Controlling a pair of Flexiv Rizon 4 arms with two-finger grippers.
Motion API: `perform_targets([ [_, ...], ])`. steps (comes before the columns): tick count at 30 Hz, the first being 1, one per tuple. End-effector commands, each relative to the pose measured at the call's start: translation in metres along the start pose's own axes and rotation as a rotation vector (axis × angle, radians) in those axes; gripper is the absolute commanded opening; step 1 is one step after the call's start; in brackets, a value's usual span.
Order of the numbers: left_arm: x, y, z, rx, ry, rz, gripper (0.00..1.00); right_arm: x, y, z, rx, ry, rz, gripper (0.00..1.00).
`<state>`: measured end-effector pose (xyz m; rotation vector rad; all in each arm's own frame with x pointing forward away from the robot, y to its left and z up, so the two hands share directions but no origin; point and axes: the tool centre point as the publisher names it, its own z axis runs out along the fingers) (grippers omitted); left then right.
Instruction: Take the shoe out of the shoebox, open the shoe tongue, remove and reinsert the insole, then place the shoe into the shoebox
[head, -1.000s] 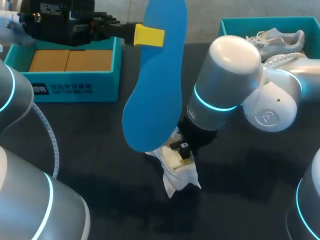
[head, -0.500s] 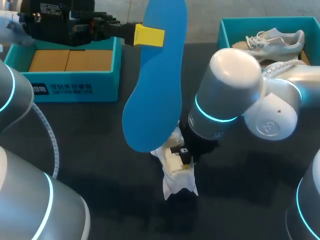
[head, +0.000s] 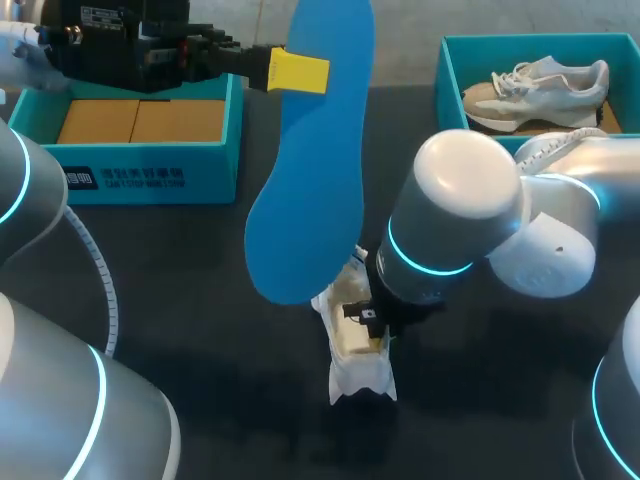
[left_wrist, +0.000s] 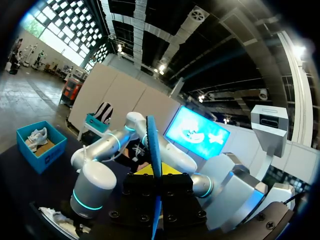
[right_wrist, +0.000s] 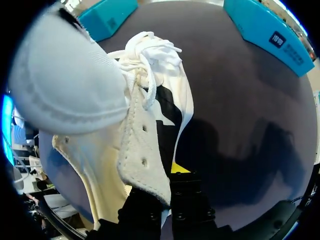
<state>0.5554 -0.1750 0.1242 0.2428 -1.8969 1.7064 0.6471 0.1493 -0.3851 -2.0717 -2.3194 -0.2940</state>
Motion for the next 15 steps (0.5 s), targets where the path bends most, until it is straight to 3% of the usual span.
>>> perform_targets([
  [1, -0.001, -0.001, 0.001, -0.002, 0.0, 0.0, 0.0, -0.003, -0.004, 0.0, -0.013, 0.003, 0.016, 0.0],
  [15, -0.001, -0.001, 0.001, -0.002, 0.0, 0.0, 0.0, -0.01, -0.001, 0.013, -0.021, 0.005, 0.07, 0.0],
])
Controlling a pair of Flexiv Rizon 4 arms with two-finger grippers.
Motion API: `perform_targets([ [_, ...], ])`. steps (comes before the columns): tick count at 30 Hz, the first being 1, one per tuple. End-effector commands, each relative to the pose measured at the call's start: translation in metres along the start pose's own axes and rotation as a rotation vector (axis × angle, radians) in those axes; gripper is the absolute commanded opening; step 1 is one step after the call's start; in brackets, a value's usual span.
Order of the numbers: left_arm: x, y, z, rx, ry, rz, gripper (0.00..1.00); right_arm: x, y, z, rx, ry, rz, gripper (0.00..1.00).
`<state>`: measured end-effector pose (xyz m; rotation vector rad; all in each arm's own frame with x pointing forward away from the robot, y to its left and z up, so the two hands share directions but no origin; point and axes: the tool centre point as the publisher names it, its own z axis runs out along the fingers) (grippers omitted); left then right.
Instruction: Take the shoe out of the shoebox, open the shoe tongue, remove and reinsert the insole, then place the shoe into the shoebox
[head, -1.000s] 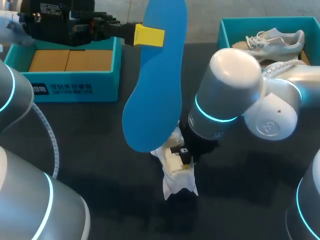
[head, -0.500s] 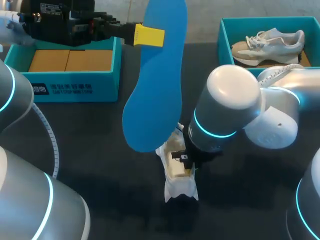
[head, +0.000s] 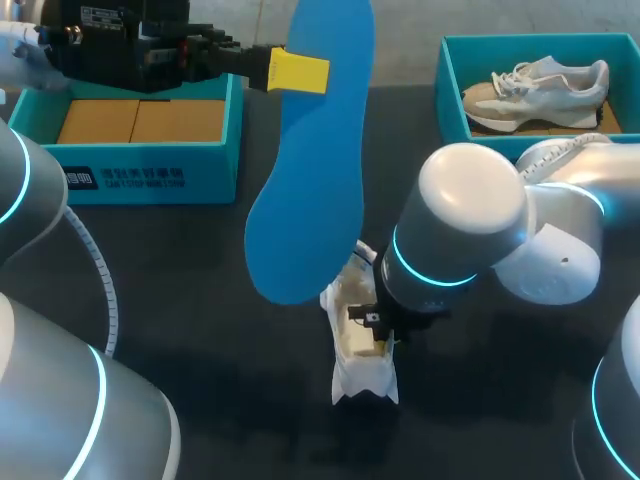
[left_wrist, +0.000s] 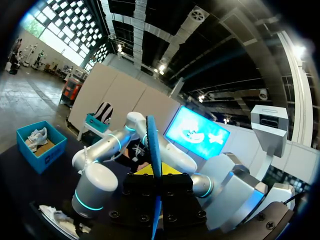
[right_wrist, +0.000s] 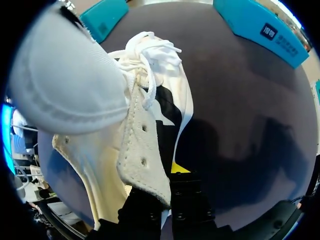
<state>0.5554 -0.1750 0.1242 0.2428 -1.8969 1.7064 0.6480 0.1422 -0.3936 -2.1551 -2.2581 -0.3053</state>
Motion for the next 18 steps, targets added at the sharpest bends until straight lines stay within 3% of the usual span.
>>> perform_targets([
  [1, -0.001, -0.0008, 0.0009, -0.003, 0.0, 0.0, 0.0, -0.0022, 0.0, 0.0062, -0.003, 0.014, 0.009, 0.0],
  [12, -0.001, -0.0008, 0.0009, -0.003, 0.0, 0.0, 0.0, -0.0079, -0.0052, 0.0119, -0.005, 0.02, 0.041, 0.0],
  [14, -0.001, -0.0008, 0.0009, -0.003, 0.0, 0.0, 0.0, -0.0074, -0.005, 0.0113, -0.009, 0.022, 0.039, 0.31],
  [16, -0.001, -0.0008, 0.0009, -0.003, 0.0, 0.0, 0.0, -0.0069, -0.0038, 0.0073, -0.007, 0.015, 0.032, 1.0],
  [18, -0.001, -0.0008, 0.0009, -0.003, 0.0, 0.0, 0.0, -0.0068, -0.0031, 0.0024, -0.001, 0.004, 0.028, 1.0],
])
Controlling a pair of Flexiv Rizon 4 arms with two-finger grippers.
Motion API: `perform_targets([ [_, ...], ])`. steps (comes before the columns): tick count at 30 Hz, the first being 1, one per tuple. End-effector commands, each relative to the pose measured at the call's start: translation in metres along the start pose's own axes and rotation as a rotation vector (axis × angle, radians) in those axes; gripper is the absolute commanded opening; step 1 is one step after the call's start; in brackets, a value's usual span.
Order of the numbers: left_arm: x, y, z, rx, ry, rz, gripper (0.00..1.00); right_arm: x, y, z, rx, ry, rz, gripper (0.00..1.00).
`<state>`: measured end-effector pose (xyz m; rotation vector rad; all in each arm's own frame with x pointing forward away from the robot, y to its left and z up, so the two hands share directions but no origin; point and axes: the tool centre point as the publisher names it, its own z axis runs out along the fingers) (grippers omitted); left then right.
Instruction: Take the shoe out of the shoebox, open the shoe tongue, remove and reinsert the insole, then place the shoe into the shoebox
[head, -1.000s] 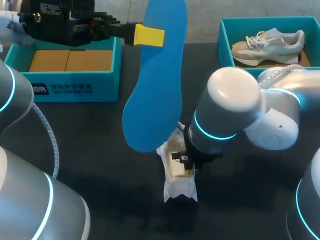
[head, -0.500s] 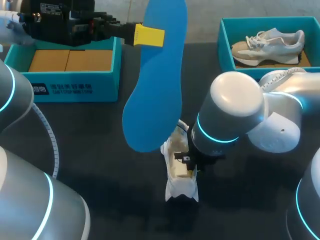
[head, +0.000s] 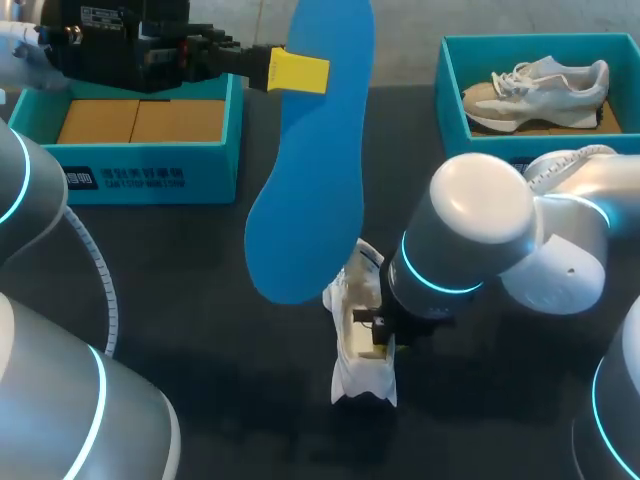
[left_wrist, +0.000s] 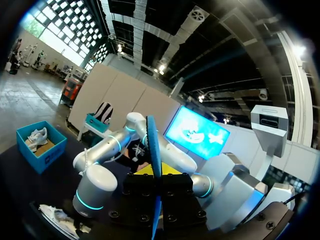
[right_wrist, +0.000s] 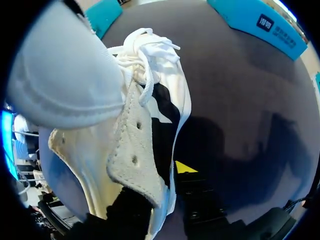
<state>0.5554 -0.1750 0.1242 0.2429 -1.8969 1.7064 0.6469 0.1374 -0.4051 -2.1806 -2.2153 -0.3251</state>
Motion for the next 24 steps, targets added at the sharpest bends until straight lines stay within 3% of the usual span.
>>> perform_targets([
  [1, -0.001, -0.001, 0.001, -0.003, 0.0, 0.0, 0.0, 0.0, 0.0, -0.01, 0.005, -0.012, -0.006, 1.0],
  [12, -0.001, -0.001, 0.001, -0.003, 0.0, 0.0, 0.0, 0.005, 0.008, -0.051, 0.009, 0.015, -0.099, 1.0],
  [20, -0.001, -0.001, 0.001, -0.003, 0.0, 0.0, 0.0, -0.007, 0.012, -0.07, -0.065, 0.171, -0.21, 1.0],
  [24, -0.001, -0.001, 0.001, -0.003, 0.0, 0.0, 0.0, -0.012, 0.014, -0.08, -0.034, 0.206, -0.233, 1.0],
])
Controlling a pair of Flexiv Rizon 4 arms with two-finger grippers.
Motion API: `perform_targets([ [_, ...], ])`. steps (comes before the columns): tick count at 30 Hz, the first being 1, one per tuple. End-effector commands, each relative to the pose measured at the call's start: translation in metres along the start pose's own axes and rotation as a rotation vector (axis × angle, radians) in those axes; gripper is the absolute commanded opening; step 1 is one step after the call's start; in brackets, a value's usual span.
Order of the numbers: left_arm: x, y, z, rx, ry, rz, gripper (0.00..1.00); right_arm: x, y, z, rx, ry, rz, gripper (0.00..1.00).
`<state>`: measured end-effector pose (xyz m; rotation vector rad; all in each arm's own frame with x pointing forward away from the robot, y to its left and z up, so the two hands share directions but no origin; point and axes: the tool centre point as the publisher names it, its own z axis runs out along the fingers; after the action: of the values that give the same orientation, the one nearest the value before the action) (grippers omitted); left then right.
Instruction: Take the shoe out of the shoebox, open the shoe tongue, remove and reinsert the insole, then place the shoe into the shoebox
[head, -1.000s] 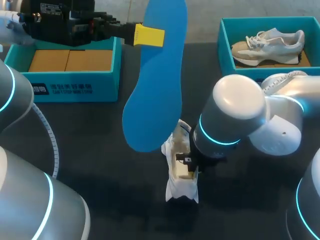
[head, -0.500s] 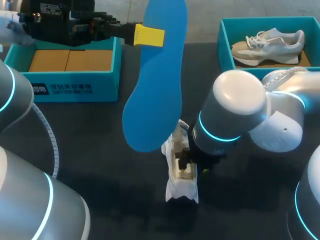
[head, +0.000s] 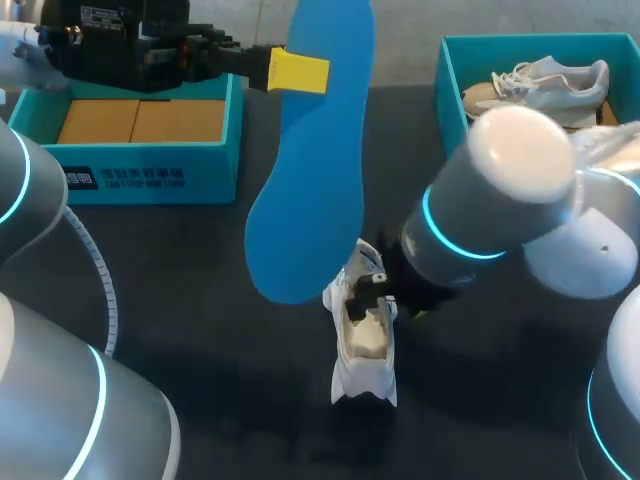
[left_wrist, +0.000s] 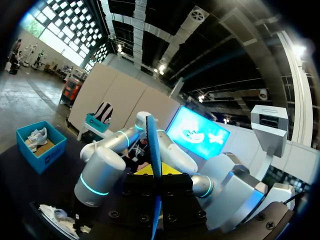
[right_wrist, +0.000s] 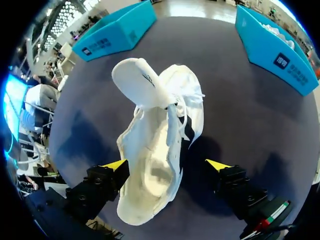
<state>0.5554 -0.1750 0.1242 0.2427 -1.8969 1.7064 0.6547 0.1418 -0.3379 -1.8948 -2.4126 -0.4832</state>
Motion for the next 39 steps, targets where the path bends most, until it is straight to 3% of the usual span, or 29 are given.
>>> perform_targets([
  [1, -0.001, -0.001, 0.001, -0.002, 0.0, 0.0, 0.0, -0.025, -0.007, -0.022, 0.013, 0.103, -0.012, 1.0],
  [8, -0.001, -0.001, 0.001, -0.002, 0.0, 0.0, 0.0, -0.034, -0.001, -0.042, -0.051, 0.237, -0.088, 1.0],
  [15, -0.001, -0.001, 0.001, -0.002, 0.0, 0.0, 0.0, -0.041, 0.002, -0.054, -0.174, 0.38, -0.146, 1.0],
  [20, -0.001, -0.001, 0.001, -0.002, 0.0, 0.0, 0.0, -0.046, 0.003, -0.059, -0.14, 0.44, -0.132, 1.0],
  [26, -0.001, -0.001, 0.001, -0.002, 0.0, 0.0, 0.0, -0.049, 0.01, -0.069, -0.175, 0.533, -0.15, 1.0],
  [39, -0.001, -0.001, 0.001, -0.002, 0.0, 0.0, 0.0, -0.049, 0.01, -0.069, -0.175, 0.533, -0.15, 1.0],
])
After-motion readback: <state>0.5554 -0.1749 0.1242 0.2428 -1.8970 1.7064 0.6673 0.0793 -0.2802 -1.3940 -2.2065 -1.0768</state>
